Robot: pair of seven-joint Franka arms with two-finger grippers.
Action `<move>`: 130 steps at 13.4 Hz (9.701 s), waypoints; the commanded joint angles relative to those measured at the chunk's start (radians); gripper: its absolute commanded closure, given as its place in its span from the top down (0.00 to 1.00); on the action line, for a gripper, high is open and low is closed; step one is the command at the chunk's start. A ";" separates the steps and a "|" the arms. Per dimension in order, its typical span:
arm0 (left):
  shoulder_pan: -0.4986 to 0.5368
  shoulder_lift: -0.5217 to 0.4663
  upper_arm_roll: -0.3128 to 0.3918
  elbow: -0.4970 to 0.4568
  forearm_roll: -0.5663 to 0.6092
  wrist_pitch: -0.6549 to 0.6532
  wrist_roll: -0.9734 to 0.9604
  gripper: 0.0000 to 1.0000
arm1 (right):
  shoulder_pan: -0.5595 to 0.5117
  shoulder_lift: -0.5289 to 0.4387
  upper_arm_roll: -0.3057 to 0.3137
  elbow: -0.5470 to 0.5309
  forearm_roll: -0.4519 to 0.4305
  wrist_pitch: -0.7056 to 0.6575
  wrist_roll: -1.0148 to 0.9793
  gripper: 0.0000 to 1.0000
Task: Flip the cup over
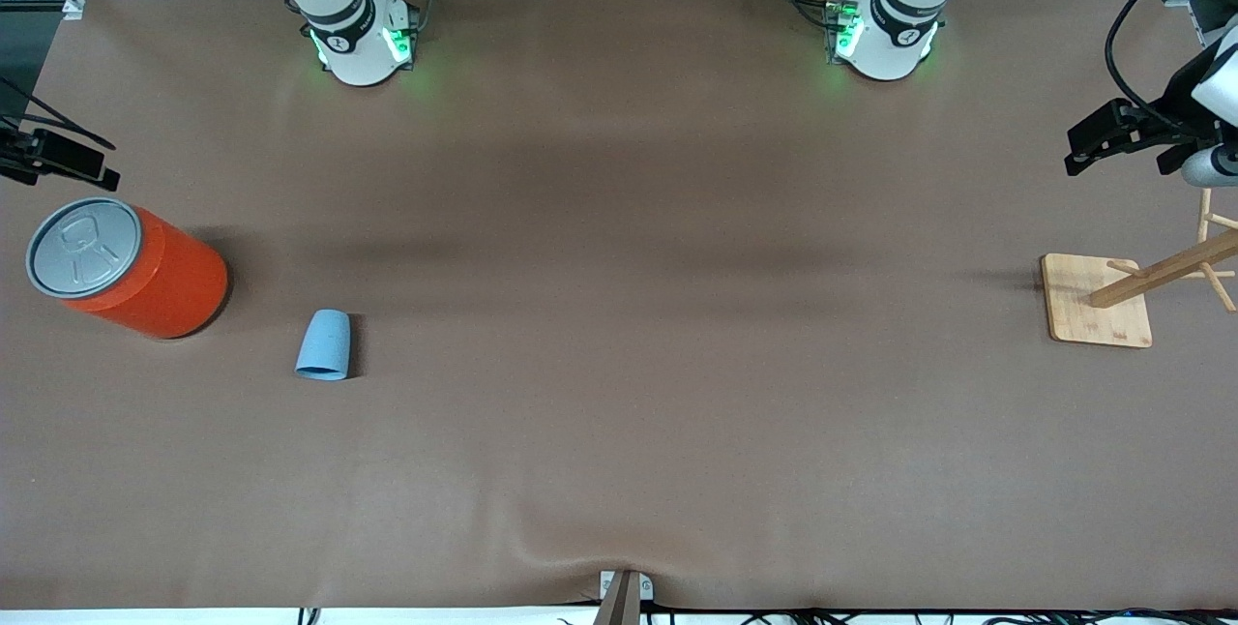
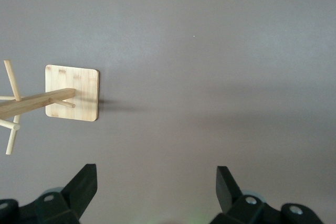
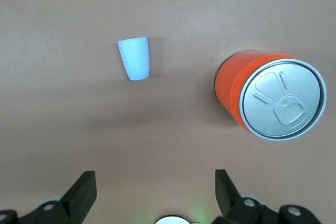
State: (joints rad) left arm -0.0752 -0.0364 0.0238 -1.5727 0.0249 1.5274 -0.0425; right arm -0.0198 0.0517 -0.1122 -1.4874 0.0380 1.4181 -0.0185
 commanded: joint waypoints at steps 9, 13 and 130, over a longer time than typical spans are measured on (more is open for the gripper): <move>0.009 0.006 0.004 0.007 -0.022 -0.003 -0.003 1.00 | 0.007 0.034 0.017 -0.056 0.003 0.014 0.014 1.00; 0.008 0.006 0.004 0.007 -0.023 -0.003 -0.005 1.00 | 0.076 0.059 0.017 -0.255 0.003 0.267 0.009 1.00; -0.196 0.655 -0.205 -0.395 -1.723 0.691 0.777 1.00 | -0.017 -0.044 0.101 -0.033 0.023 0.091 0.106 1.00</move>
State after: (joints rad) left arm -0.2654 0.5994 -0.1799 -1.9838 -1.6674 2.2067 0.7034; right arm -0.0269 0.0012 -0.0164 -1.5418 0.0387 1.5165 0.1016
